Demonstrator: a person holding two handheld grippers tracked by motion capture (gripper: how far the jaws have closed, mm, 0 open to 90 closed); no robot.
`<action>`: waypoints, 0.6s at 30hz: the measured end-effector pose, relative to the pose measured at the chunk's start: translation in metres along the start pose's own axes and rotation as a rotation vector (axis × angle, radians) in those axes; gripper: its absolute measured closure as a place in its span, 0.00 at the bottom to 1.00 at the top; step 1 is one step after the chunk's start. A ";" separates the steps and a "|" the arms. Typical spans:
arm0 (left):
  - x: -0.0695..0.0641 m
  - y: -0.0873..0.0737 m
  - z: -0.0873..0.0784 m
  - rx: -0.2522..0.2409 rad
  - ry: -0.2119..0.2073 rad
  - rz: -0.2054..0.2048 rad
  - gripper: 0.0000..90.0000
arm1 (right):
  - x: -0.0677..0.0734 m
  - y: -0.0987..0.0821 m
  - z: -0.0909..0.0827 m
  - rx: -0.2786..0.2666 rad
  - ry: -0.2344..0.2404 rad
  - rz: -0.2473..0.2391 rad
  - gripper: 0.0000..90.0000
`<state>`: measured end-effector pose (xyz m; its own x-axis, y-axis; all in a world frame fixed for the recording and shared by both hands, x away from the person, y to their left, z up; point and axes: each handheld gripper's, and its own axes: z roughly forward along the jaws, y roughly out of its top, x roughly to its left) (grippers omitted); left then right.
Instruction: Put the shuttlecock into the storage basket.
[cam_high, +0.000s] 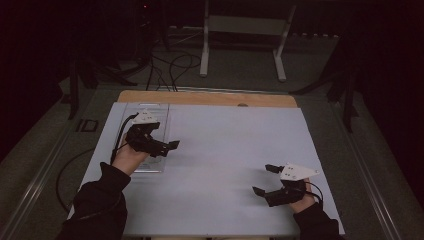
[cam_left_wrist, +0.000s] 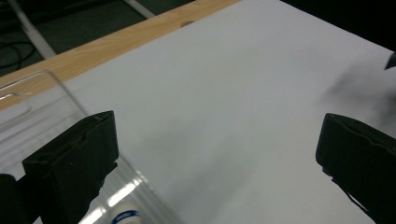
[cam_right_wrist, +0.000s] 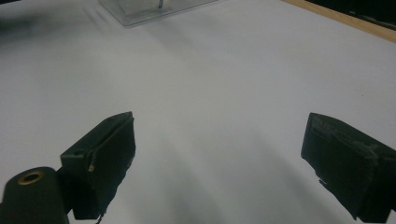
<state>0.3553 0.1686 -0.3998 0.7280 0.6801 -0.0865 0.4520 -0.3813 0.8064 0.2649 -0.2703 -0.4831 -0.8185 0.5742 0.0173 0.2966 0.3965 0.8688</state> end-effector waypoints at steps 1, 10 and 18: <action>-0.001 0.000 0.001 0.001 -0.005 0.001 0.00 | 0.000 0.000 0.000 0.002 -0.002 -0.002 0.11; -0.010 0.002 0.005 -0.004 -0.081 0.022 0.00 | 0.000 0.000 -0.001 -0.008 -0.001 -0.003 0.11; -0.027 0.001 0.007 -0.057 -0.185 0.111 0.00 | 0.000 0.000 -0.002 -0.016 0.003 -0.002 0.11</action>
<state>0.3401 0.1457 -0.4007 0.8562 0.5074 -0.0971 0.3378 -0.4077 0.8484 0.2643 -0.2718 -0.4822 -0.8206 0.5712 0.0167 0.2870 0.3866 0.8764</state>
